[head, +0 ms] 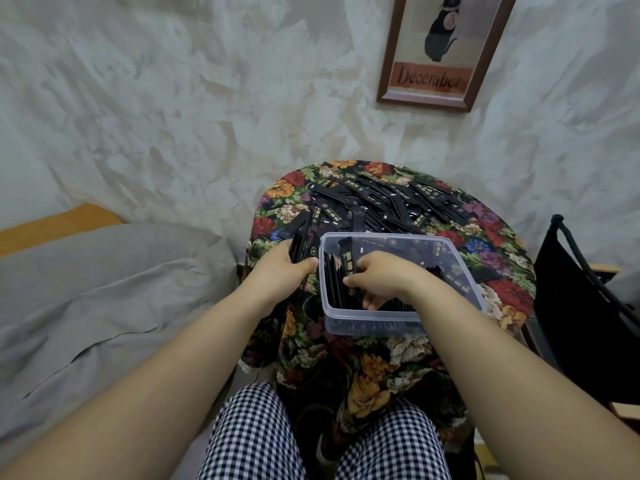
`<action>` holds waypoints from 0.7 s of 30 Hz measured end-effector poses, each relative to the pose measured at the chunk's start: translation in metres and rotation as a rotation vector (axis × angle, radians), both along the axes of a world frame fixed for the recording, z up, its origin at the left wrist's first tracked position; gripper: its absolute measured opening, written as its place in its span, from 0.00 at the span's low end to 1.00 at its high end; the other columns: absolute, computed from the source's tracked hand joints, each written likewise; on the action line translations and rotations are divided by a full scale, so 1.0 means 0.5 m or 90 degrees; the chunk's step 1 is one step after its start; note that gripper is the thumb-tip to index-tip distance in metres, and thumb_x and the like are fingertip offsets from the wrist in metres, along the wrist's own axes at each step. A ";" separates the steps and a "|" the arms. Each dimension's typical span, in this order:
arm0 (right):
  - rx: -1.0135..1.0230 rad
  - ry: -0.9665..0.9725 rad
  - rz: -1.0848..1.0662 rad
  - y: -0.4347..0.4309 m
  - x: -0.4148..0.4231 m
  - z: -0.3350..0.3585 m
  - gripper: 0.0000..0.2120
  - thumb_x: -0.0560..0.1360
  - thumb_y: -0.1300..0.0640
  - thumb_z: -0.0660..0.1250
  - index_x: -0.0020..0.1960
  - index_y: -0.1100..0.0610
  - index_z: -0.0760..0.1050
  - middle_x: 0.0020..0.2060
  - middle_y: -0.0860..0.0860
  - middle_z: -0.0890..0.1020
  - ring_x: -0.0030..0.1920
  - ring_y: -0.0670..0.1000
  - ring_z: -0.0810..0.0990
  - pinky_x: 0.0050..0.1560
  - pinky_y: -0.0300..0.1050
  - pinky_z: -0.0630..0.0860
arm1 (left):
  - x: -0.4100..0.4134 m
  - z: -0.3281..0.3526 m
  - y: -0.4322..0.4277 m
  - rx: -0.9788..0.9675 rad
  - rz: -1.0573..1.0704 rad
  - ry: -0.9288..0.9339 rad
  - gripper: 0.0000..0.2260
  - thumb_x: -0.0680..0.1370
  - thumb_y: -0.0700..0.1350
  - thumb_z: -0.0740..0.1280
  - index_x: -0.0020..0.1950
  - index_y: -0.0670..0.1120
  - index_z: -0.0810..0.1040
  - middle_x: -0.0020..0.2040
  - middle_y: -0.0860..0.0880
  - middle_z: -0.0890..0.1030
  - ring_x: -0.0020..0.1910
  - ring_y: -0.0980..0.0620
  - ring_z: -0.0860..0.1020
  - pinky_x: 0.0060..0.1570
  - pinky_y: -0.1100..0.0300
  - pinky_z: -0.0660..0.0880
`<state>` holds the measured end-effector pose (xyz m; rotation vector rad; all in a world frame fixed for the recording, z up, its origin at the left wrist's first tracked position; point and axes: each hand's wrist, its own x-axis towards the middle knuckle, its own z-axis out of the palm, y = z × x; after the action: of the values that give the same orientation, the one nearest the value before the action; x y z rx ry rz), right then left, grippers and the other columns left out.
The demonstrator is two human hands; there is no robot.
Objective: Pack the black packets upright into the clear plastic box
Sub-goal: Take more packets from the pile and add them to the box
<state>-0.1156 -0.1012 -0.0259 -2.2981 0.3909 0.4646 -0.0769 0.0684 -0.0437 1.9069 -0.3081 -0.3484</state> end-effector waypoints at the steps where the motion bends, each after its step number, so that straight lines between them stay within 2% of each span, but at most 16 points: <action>1: 0.002 0.001 0.013 0.004 0.000 -0.002 0.10 0.80 0.56 0.62 0.57 0.61 0.74 0.38 0.57 0.80 0.29 0.50 0.78 0.30 0.40 0.78 | -0.001 0.001 -0.002 -0.005 -0.001 0.002 0.04 0.78 0.45 0.65 0.52 0.48 0.75 0.42 0.49 0.81 0.35 0.53 0.78 0.38 0.61 0.74; 3: 0.034 -0.004 0.017 0.006 -0.001 -0.005 0.12 0.80 0.57 0.62 0.61 0.59 0.74 0.39 0.55 0.80 0.29 0.50 0.78 0.28 0.38 0.76 | 0.000 0.006 -0.002 -0.025 0.004 0.010 0.01 0.78 0.45 0.65 0.49 0.48 0.75 0.40 0.49 0.80 0.35 0.52 0.77 0.38 0.59 0.74; 6: 0.080 -0.012 0.002 -0.003 -0.005 -0.007 0.11 0.80 0.58 0.61 0.61 0.59 0.73 0.37 0.54 0.80 0.29 0.50 0.78 0.28 0.38 0.75 | 0.004 0.021 0.000 -0.040 0.007 0.005 0.03 0.79 0.45 0.65 0.45 0.50 0.74 0.39 0.51 0.79 0.34 0.53 0.77 0.34 0.61 0.75; 10: 0.061 -0.013 0.017 -0.014 -0.012 -0.011 0.09 0.80 0.56 0.63 0.58 0.55 0.75 0.37 0.51 0.79 0.31 0.48 0.79 0.30 0.37 0.75 | 0.008 0.038 -0.009 -0.065 -0.010 0.019 0.04 0.78 0.46 0.65 0.50 0.47 0.77 0.44 0.48 0.81 0.34 0.53 0.79 0.44 0.54 0.78; 11: 0.061 -0.011 0.017 -0.016 -0.013 -0.011 0.09 0.79 0.55 0.63 0.58 0.54 0.76 0.37 0.50 0.79 0.32 0.47 0.79 0.30 0.38 0.75 | 0.009 0.041 -0.013 -0.065 -0.016 0.023 0.05 0.78 0.46 0.66 0.51 0.47 0.77 0.45 0.47 0.82 0.34 0.54 0.79 0.44 0.54 0.78; 15: 0.100 -0.018 -0.004 -0.026 -0.016 -0.011 0.07 0.79 0.54 0.63 0.56 0.54 0.75 0.38 0.52 0.78 0.34 0.49 0.79 0.31 0.39 0.76 | 0.014 0.060 -0.033 -0.096 -0.035 0.054 0.04 0.77 0.45 0.67 0.44 0.47 0.76 0.35 0.49 0.80 0.28 0.55 0.78 0.30 0.62 0.74; 17: 0.133 -0.031 -0.027 -0.030 -0.017 -0.009 0.06 0.79 0.54 0.63 0.55 0.53 0.74 0.41 0.53 0.78 0.35 0.50 0.79 0.33 0.40 0.78 | 0.019 0.077 -0.045 -0.111 -0.029 0.093 0.06 0.76 0.46 0.69 0.44 0.45 0.76 0.31 0.48 0.80 0.25 0.54 0.77 0.24 0.64 0.71; 19: 0.187 -0.031 -0.051 -0.033 -0.018 -0.011 0.10 0.79 0.54 0.63 0.59 0.55 0.73 0.45 0.54 0.78 0.38 0.50 0.79 0.37 0.42 0.79 | 0.032 0.090 -0.057 -0.104 -0.030 0.130 0.10 0.74 0.46 0.71 0.50 0.41 0.76 0.31 0.45 0.80 0.23 0.52 0.77 0.22 0.65 0.71; 21: 0.225 -0.031 -0.063 -0.037 -0.020 -0.012 0.13 0.79 0.54 0.64 0.62 0.56 0.73 0.49 0.53 0.79 0.44 0.51 0.79 0.41 0.43 0.80 | 0.045 0.095 -0.070 -0.087 -0.028 0.157 0.24 0.74 0.47 0.72 0.64 0.35 0.71 0.31 0.42 0.80 0.24 0.48 0.78 0.24 0.62 0.74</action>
<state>-0.1256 -0.1199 -0.0321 -1.9347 0.3643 0.3929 -0.0543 0.0332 0.0038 1.7039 -0.2042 -0.5725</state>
